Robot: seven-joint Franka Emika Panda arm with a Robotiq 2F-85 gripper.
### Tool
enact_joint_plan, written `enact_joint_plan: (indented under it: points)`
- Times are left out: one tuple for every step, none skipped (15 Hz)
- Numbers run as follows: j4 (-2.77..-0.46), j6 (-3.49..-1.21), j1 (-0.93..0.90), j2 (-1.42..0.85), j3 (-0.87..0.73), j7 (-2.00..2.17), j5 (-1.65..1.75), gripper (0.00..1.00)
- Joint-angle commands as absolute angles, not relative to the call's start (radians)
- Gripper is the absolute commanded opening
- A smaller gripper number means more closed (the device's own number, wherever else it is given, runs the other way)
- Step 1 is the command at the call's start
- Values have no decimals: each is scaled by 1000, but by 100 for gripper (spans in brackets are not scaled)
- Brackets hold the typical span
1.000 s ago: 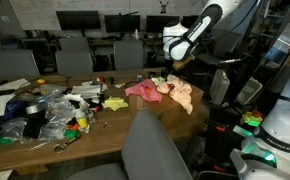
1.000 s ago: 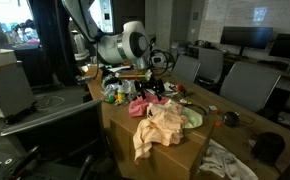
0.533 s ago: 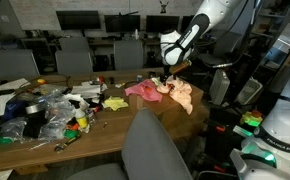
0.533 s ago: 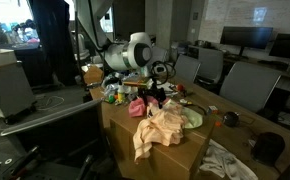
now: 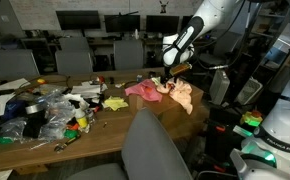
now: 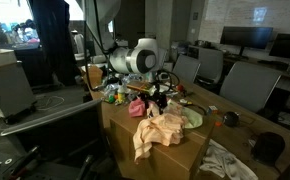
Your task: Pick the clothes on the box and put them on the back rest of the chair
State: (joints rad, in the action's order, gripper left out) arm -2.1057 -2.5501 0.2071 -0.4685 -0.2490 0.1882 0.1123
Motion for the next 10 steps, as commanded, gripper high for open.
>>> enact_joint_plan:
  points:
    - [-2086,-2593,166,-481,-309,242,163,100]
    - [-2089,-2603,156,-478,-322,253,179,100]
    - [-2092,-2619,146,-476,-334,269,197,100]
    - [-2097,-2633,137,-471,-343,279,211,100]
    - [-2101,-2643,130,-468,-348,287,221,100]
    - [-2101,-2649,123,-469,-355,296,231,100]
    - [-2099,-2654,116,-472,-358,301,236,100]
    - [-2100,-2655,112,-473,-361,305,243,100]
    - [-2102,-2653,114,-472,-356,300,239,75]
    - [-2103,-2653,115,-472,-352,296,235,74]
